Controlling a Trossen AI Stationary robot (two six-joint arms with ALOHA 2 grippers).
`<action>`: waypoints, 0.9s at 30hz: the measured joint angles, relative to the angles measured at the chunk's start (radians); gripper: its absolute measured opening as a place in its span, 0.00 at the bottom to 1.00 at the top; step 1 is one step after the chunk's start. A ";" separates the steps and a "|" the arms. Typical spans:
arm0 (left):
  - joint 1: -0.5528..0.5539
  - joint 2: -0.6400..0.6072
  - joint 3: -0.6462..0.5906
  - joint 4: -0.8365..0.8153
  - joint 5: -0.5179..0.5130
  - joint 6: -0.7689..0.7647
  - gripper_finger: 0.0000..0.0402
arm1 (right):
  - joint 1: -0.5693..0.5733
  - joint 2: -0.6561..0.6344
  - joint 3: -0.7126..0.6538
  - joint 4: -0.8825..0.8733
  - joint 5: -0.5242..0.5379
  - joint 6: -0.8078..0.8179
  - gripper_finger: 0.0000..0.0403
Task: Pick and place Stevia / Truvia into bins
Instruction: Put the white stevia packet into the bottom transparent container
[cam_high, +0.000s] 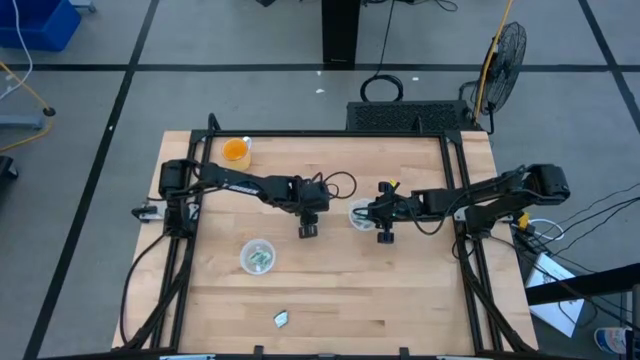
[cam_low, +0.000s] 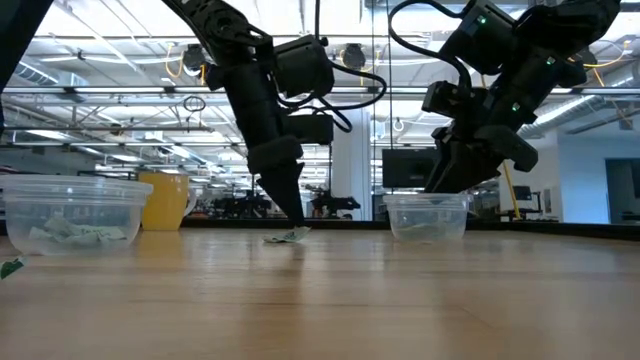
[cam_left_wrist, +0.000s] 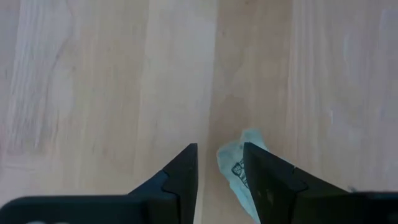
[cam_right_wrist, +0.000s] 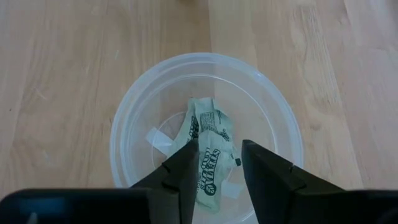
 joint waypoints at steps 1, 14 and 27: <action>0.000 0.000 -0.002 0.007 0.002 0.000 0.33 | 0.000 0.000 0.000 0.000 0.000 -0.001 0.28; -0.007 0.029 -0.035 0.051 -0.026 0.028 0.25 | 0.002 -0.017 0.000 0.066 -0.001 -0.025 0.28; -0.064 -0.057 0.009 -0.057 -0.082 0.006 0.01 | 0.111 -0.127 0.001 0.074 -0.002 0.078 0.28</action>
